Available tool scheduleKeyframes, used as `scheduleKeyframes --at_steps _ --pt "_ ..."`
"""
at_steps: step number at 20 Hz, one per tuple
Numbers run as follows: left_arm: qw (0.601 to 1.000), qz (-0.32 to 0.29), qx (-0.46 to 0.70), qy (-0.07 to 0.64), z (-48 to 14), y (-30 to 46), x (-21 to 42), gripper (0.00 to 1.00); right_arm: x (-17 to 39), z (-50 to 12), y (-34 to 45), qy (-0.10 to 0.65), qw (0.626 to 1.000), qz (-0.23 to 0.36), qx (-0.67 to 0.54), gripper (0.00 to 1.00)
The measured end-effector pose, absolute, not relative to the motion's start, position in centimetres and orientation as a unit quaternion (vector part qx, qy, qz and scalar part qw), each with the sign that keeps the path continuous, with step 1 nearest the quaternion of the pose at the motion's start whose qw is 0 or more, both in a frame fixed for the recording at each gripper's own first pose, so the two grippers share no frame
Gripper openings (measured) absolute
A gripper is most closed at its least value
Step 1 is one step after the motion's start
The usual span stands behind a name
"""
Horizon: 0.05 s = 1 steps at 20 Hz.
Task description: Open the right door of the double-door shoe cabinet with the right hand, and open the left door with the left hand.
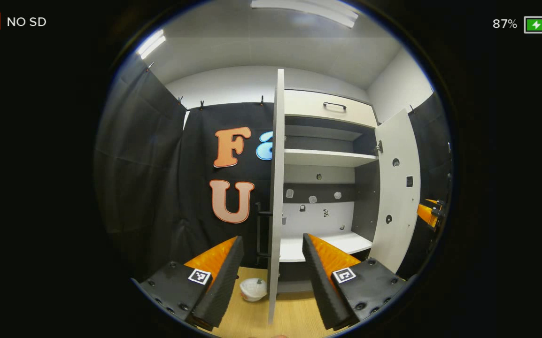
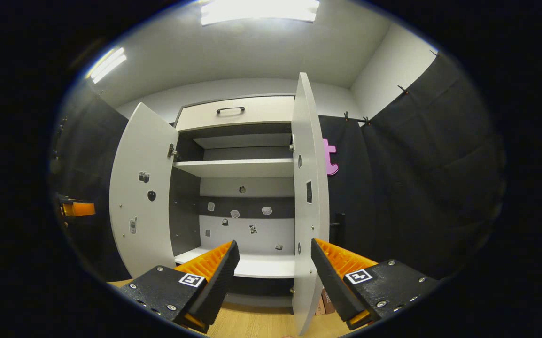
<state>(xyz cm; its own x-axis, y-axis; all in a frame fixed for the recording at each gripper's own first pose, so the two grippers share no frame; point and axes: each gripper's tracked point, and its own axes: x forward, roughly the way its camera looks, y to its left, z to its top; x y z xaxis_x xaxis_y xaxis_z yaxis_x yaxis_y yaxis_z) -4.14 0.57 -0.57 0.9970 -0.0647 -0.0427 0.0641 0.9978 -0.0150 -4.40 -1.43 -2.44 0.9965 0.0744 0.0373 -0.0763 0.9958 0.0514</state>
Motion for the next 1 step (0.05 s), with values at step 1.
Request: scheduleKeyframes --at_steps 1 --pt "0.999 -0.027 -0.004 0.02 -0.39 0.67 -4.26 0.78 -4.41 -2.44 -1.57 -0.018 0.999 0.037 0.027 0.93"
